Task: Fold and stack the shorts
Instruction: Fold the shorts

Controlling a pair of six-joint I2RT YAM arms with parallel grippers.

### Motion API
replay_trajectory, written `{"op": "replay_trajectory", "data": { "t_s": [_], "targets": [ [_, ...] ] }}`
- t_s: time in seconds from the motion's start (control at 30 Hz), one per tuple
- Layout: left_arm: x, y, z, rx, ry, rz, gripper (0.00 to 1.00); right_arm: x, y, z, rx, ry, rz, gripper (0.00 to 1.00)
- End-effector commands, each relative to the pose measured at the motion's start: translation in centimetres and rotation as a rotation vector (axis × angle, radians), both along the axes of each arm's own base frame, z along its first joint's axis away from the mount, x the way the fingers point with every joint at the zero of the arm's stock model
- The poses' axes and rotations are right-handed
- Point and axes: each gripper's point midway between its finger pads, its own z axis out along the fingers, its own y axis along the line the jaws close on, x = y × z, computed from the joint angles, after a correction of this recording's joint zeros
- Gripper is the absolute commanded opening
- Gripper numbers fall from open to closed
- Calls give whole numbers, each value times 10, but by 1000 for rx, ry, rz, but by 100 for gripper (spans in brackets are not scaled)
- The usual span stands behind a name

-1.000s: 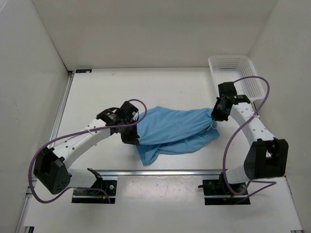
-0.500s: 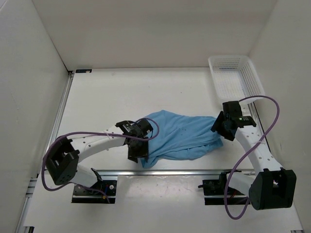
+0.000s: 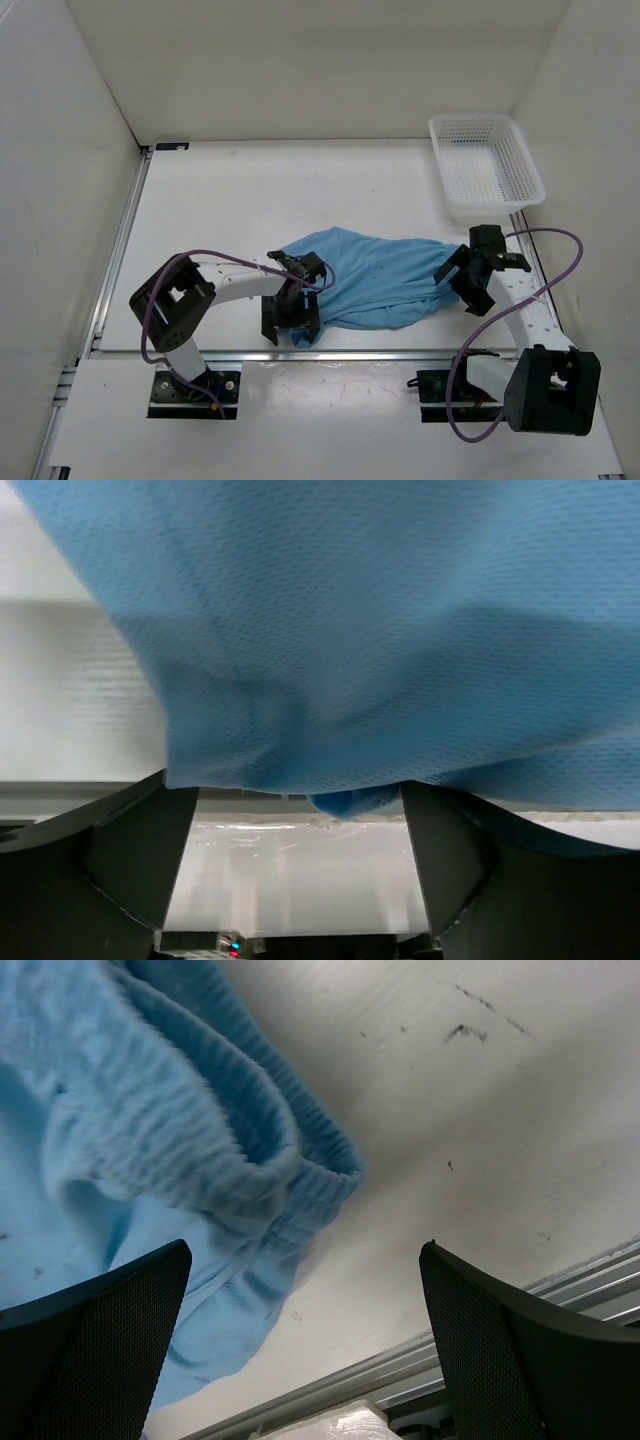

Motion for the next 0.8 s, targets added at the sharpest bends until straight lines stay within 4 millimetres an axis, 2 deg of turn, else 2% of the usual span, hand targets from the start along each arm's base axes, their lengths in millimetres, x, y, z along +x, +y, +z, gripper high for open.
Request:
{"op": "replay_trajectory", "data": {
  "t_s": [0.0,0.03,0.07,0.1,0.13,0.17,0.2,0.27,0.33,0.43,0.47,0.5,0.53,0.57,0.6,0.63,0.67,0.7,0.73,0.77],
  "targets": [
    [18,-18,0,-49,-66,-2,90,-7,6,-7,53,12,-40,99],
    [18,-18,0,-49,-67,-13,81,-10,6,-14,68,28,-46,99],
    [21,-18,-1,-41,-76,-13,69,-5,12,-17,101,15,-34,99],
    [21,-18,-1,-41,-76,-13,53,-3,15,-21,114,12,-29,99],
    [25,-16,-1,-35,-83,-2,27,-5,17,-29,130,25,-38,95],
    [25,-16,-1,-35,-84,-2,16,4,19,-29,145,-17,-46,93],
    [31,-12,-1,-35,-85,14,10,6,23,-34,164,-20,-39,91],
    [35,-7,-2,-20,-87,30,10,9,23,-40,168,-32,-49,84],
    [41,0,7,-13,-119,37,10,22,23,-38,171,-78,-54,78],
    [57,15,18,7,-168,77,10,35,22,-38,171,-110,-51,62],
    [60,19,21,20,-170,76,10,41,22,-35,171,-121,-50,45],
    [64,25,24,26,-181,84,10,47,22,-35,171,-124,-50,33],
    [78,30,32,24,-213,100,10,50,22,-33,171,-126,-50,22],
    [82,36,34,37,-216,106,10,58,22,-27,171,-142,-48,3],
    [90,39,39,26,-231,117,10,62,22,-25,171,-147,-48,0],
    [102,52,42,45,-241,155,10,67,24,-19,188,-162,-55,0],
    [119,56,53,34,-287,156,10,80,26,-5,198,-201,-47,0],
    [125,64,59,41,-286,168,10,88,26,4,204,-227,-55,0],
    [152,78,77,38,-343,206,10,94,27,13,201,-245,-55,0],
    [167,85,89,36,-376,228,10,103,27,22,201,-268,-53,0]
  ]
}}
